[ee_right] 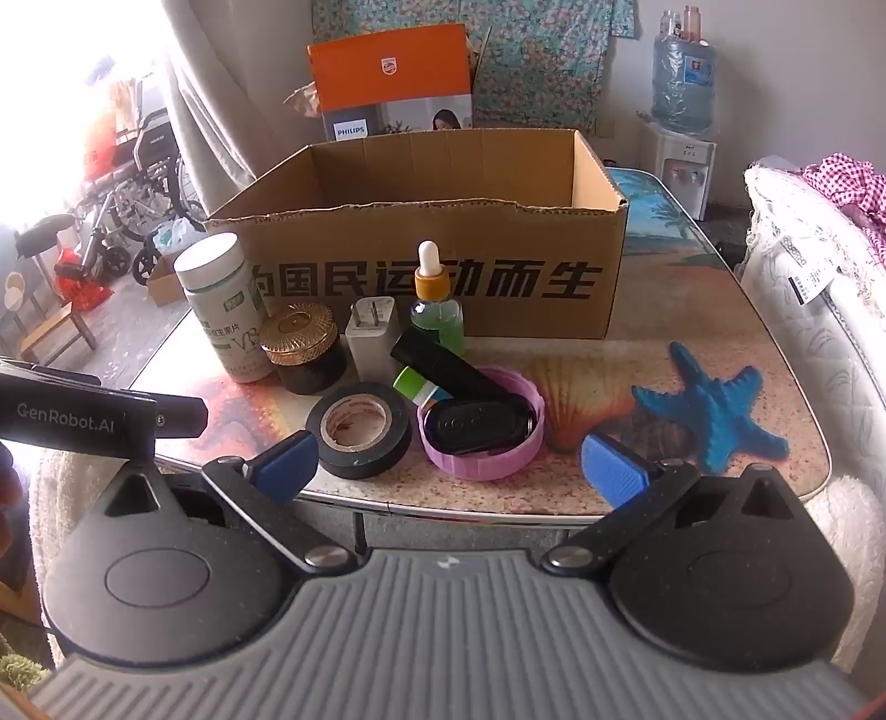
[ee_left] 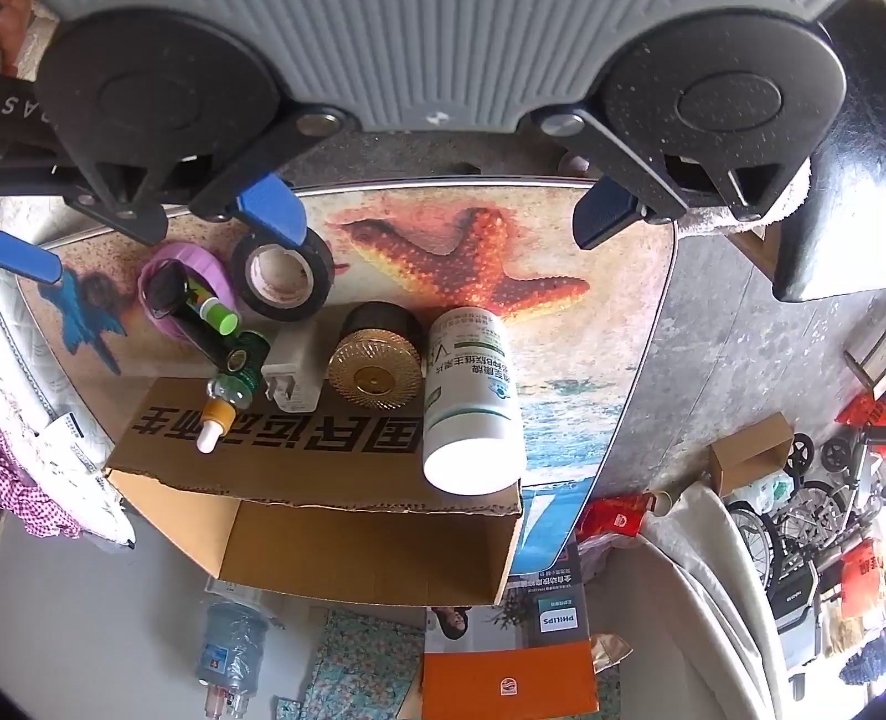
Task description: Organize rigid objects
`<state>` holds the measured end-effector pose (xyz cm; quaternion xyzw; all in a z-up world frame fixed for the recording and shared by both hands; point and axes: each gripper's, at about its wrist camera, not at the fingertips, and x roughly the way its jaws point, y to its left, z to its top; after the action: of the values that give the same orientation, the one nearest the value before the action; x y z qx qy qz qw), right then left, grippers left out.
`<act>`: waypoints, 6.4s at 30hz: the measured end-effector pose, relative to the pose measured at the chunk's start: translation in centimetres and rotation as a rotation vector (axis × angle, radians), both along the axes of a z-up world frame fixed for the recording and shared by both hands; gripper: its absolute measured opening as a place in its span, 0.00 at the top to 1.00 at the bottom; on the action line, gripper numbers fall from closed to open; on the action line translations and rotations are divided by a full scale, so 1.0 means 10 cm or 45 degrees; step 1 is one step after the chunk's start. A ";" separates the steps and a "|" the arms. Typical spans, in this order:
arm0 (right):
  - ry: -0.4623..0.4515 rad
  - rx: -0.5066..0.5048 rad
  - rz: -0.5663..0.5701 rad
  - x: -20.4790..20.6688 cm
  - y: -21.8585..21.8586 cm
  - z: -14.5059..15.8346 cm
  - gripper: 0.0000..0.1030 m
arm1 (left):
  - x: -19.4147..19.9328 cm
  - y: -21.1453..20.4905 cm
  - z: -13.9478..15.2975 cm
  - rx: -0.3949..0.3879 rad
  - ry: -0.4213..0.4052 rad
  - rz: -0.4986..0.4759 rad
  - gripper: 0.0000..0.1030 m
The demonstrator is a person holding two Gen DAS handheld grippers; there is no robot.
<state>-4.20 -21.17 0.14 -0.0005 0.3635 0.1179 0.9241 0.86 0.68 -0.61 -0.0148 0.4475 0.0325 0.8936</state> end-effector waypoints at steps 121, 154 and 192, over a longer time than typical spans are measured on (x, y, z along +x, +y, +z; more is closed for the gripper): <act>0.413 1.104 -0.193 0.76 -1.14 -0.74 0.58 | 0.68 -1.21 -0.39 -0.157 0.080 -0.661 0.70; 0.409 1.024 -0.266 0.71 -1.20 -0.63 0.77 | 0.43 -1.49 -0.33 -0.015 -0.090 -0.815 0.83; 0.703 0.911 0.219 3.91 0.92 -0.07 0.73 | 2.50 0.00 0.36 0.185 -0.011 -0.184 0.80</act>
<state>34.94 -11.93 -0.52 0.3200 0.5311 0.3080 0.7216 25.90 0.69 2.94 0.0823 0.4400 0.0005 0.8942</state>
